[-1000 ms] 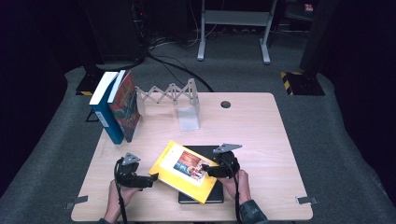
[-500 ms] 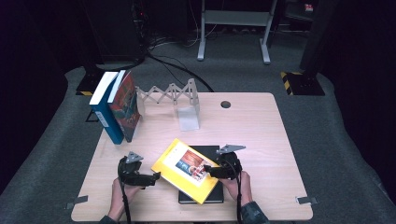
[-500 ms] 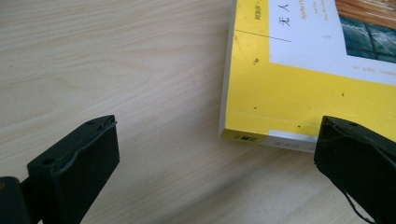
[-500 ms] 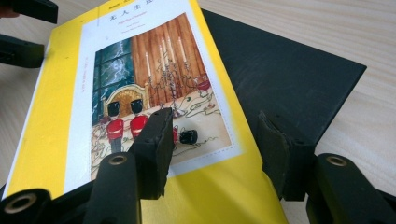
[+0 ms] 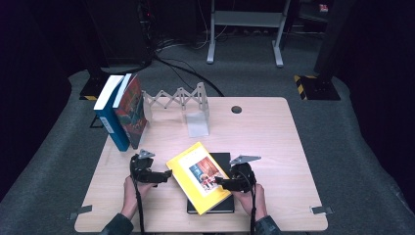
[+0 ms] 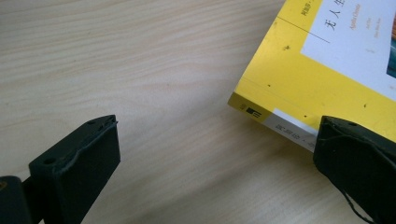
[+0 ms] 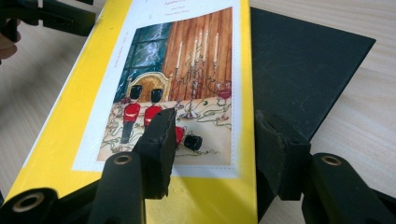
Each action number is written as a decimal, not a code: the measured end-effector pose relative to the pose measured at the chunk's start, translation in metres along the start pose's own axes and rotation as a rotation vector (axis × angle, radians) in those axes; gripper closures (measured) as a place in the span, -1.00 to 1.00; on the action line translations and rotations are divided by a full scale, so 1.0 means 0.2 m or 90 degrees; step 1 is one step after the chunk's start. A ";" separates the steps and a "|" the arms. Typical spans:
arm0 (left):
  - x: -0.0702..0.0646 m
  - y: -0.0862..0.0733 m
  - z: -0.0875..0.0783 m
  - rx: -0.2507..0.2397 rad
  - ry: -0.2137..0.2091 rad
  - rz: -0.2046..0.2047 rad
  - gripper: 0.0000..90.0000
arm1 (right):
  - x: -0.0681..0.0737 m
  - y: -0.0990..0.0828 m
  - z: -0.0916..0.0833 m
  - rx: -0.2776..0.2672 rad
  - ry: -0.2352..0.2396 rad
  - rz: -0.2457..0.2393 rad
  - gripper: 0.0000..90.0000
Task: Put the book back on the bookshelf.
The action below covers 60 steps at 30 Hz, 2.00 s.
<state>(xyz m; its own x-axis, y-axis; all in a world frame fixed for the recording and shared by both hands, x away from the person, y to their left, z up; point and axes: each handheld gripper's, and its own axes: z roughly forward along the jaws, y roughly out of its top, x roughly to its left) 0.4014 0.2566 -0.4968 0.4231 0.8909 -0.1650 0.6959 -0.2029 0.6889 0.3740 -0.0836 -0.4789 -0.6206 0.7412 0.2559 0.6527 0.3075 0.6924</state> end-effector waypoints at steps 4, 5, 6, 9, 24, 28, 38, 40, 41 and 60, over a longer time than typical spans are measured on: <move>0.01 0.03 0.02 0.000 0.004 0.000 -0.99 | 0.02 -0.01 0.00 0.004 0.001 0.004 0.08; 0.01 0.04 0.03 0.003 0.001 -0.004 -0.99 | 0.02 -0.01 0.00 0.010 -0.001 0.007 0.08; 0.01 0.04 0.03 0.005 0.002 -0.002 -0.99 | 0.03 -0.01 0.00 0.006 0.001 0.001 0.08; 0.02 0.05 0.03 0.006 -0.008 -0.018 -0.97 | 0.03 -0.01 0.00 0.014 0.011 0.010 0.06; 0.00 0.03 0.02 0.006 -0.088 -0.043 -0.93 | 0.06 -0.01 -0.01 0.014 -0.010 0.005 0.07; -0.02 0.04 0.02 0.008 -0.099 -0.041 -0.92 | 0.07 -0.02 -0.01 0.011 -0.011 0.015 0.07; -0.02 0.03 0.03 0.015 -0.117 -0.050 -0.92 | 0.09 -0.02 -0.02 0.018 -0.024 -0.008 0.03; -0.02 0.02 0.03 0.017 -0.129 -0.064 -0.92 | 0.09 -0.03 -0.03 0.022 -0.020 0.006 0.07; -0.02 0.01 0.03 0.018 -0.134 -0.066 -0.92 | 0.09 -0.03 -0.03 0.016 -0.017 0.000 0.10; -0.05 0.07 0.11 0.028 -0.195 -0.091 -0.72 | 0.13 -0.03 0.02 0.003 -0.002 0.004 0.12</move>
<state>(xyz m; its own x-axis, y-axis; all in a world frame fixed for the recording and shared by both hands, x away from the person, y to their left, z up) 0.4190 0.2368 -0.5014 0.4697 0.7495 -0.4665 0.7825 -0.1087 0.6131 0.3567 -0.0645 -0.4783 -0.6144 0.7456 0.2581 0.6592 0.3054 0.6871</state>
